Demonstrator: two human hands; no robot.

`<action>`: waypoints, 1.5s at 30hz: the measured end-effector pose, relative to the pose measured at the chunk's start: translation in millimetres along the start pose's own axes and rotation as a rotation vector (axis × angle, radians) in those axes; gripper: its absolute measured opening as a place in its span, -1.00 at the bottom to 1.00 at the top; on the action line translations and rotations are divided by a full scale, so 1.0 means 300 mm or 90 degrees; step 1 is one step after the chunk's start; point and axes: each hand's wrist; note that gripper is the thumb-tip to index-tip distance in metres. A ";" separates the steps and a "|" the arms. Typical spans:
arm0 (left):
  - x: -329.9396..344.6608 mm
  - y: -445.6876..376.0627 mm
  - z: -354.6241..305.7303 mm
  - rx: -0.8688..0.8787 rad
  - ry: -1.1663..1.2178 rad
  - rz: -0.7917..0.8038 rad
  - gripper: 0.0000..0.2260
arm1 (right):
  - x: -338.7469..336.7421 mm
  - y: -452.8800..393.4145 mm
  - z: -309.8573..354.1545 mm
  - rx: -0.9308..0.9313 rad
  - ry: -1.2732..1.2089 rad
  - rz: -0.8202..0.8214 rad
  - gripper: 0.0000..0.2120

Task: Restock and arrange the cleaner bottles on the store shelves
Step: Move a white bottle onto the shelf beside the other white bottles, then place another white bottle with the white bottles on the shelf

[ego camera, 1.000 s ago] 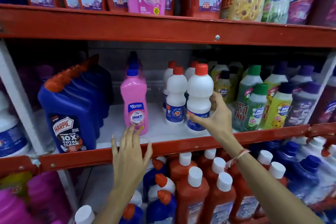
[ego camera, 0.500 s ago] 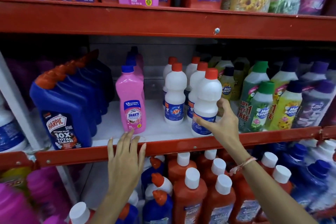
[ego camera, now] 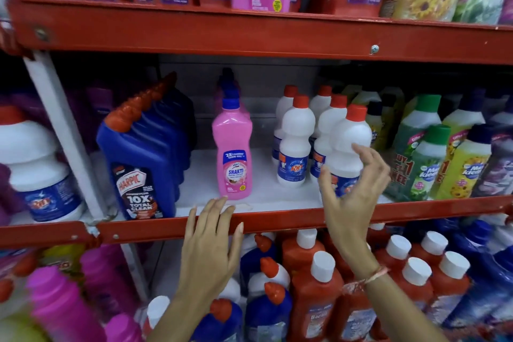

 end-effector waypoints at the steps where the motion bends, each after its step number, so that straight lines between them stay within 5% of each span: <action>1: -0.020 0.007 0.019 0.005 0.007 -0.006 -0.63 | 0.016 0.016 0.033 -0.021 -0.012 0.017 -0.57; 7: -0.160 0.050 0.186 0.006 0.045 -0.040 -0.66 | 0.174 0.138 0.244 -0.041 -0.136 0.142 -0.80; 19: -0.379 0.198 0.689 -0.065 -0.006 -0.184 -0.72 | 0.540 0.435 0.663 -0.031 -0.326 0.300 -0.83; 27: -0.410 0.234 0.899 -0.133 -0.093 -0.117 -0.60 | 0.740 0.553 0.879 0.000 -0.198 0.476 -0.42; 33: -0.411 0.244 0.950 -0.121 -0.114 -0.056 -0.59 | 0.876 0.600 0.958 0.094 -0.105 0.464 -0.23; 45: -0.436 0.237 0.966 -0.089 -0.082 -0.050 -0.68 | 0.912 0.593 0.953 0.089 -0.047 0.381 -0.36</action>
Point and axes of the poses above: each hand's wrist, its own y-axis away from the middle knuckle, its own x-axis out of the palm, z = x × y, and after that the axes turned 3 degrees about z, right-handed
